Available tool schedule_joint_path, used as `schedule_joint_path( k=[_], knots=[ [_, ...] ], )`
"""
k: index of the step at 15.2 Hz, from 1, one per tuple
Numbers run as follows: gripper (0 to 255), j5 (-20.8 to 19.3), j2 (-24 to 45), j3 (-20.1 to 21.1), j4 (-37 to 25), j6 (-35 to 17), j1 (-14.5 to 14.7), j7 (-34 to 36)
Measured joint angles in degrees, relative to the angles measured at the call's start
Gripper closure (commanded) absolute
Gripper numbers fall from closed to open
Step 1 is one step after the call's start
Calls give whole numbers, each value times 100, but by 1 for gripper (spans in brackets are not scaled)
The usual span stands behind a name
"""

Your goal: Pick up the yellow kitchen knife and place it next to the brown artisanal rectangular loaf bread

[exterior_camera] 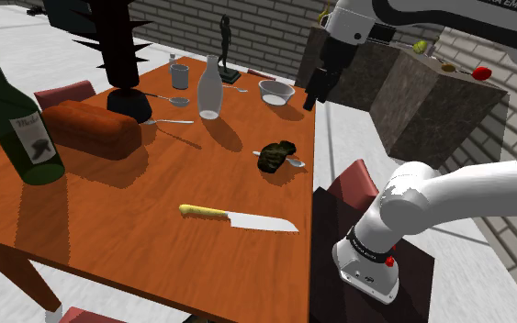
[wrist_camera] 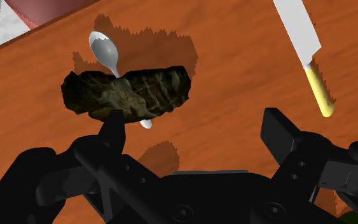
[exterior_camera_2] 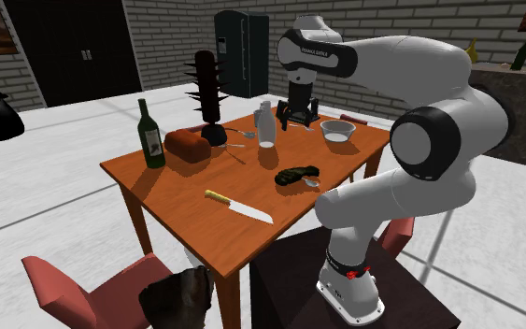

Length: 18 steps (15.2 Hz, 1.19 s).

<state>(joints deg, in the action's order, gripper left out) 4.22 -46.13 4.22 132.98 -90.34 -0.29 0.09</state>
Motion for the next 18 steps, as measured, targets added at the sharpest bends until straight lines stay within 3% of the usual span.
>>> schedule_joint_path(
  k=[4,18],
  knots=[
    [0,90,119,110,192,-286,129,-75],
    [0,644,1720,1035,783,-2381,978,-493]
  ],
)
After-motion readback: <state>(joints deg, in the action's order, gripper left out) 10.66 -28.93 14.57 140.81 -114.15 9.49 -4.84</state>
